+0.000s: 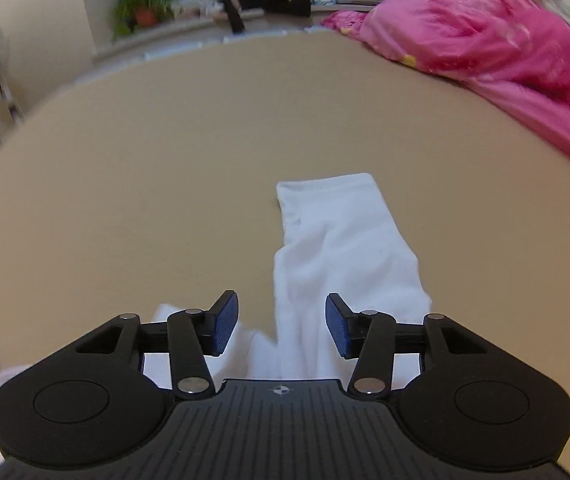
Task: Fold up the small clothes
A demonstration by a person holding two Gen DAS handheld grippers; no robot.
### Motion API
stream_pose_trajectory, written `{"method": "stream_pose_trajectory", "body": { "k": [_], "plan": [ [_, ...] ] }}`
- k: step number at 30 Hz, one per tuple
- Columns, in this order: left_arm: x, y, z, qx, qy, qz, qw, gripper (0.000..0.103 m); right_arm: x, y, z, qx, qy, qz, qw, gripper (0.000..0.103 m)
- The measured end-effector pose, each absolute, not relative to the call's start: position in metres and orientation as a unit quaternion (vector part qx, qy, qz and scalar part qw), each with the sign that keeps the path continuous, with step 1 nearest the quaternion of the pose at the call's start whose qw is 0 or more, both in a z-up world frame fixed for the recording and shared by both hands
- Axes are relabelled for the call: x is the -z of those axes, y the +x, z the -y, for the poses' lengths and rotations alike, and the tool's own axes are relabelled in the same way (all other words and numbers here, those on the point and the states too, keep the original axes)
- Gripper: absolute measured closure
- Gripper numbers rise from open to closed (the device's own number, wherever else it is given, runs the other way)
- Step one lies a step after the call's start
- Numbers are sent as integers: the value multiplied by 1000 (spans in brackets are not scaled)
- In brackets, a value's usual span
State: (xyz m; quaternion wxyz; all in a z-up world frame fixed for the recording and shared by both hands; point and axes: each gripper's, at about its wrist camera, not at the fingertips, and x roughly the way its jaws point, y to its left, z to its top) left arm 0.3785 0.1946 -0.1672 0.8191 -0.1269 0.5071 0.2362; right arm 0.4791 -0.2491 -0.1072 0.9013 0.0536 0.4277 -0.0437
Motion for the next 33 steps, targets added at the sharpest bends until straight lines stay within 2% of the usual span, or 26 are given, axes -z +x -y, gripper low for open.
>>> {"method": "stream_pose_trajectory", "body": {
  "k": [1, 2, 3, 4, 6, 9, 12, 14, 16, 19, 21, 22, 26, 33],
  "plan": [
    [167, 379, -194, -236, -123, -507, 820, 57, 118, 490, 243, 52, 26, -440, 896, 53],
    [168, 380, -192, -237, -118, -506, 821, 56, 126, 499, 240, 58, 5, -452, 890, 58],
    [169, 380, -191, -237, -114, -505, 822, 56, 132, 505, 240, 62, -10, -463, 884, 86],
    [170, 381, -189, -238, -110, -505, 823, 56, 136, 512, 242, 61, -17, -471, 880, 99],
    [168, 382, -185, -237, -102, -504, 825, 56, 118, 514, 258, 62, 3, -448, 892, 99],
    [166, 379, -184, -235, -103, -504, 825, 56, 53, 487, 314, 81, 98, -346, 930, 99],
    [166, 379, -182, -234, -110, -504, 824, 56, -4, 409, 390, 135, 180, -204, 953, 99],
    [166, 380, -181, -235, -108, -504, 824, 56, -10, 347, 443, 198, 226, -133, 944, 99],
    [168, 380, -181, -236, -103, -501, 826, 56, 16, 298, 495, 277, 273, -131, 912, 99],
    [171, 377, -179, -236, -96, -496, 830, 55, 101, 242, 559, 357, 369, -216, 831, 99],
    [172, 376, -177, -237, -93, -494, 832, 55, 158, 221, 585, 352, 429, -277, 784, 98],
    [172, 376, -175, -237, -92, -493, 832, 55, 173, 213, 595, 331, 462, -263, 780, 100],
    [175, 372, -172, -239, -89, -487, 835, 54, 177, 209, 605, 294, 465, -232, 802, 91],
    [181, 365, -166, -233, -78, -474, 845, 53, 184, 212, 649, 286, 512, -196, 786, 91]
  ]
}}
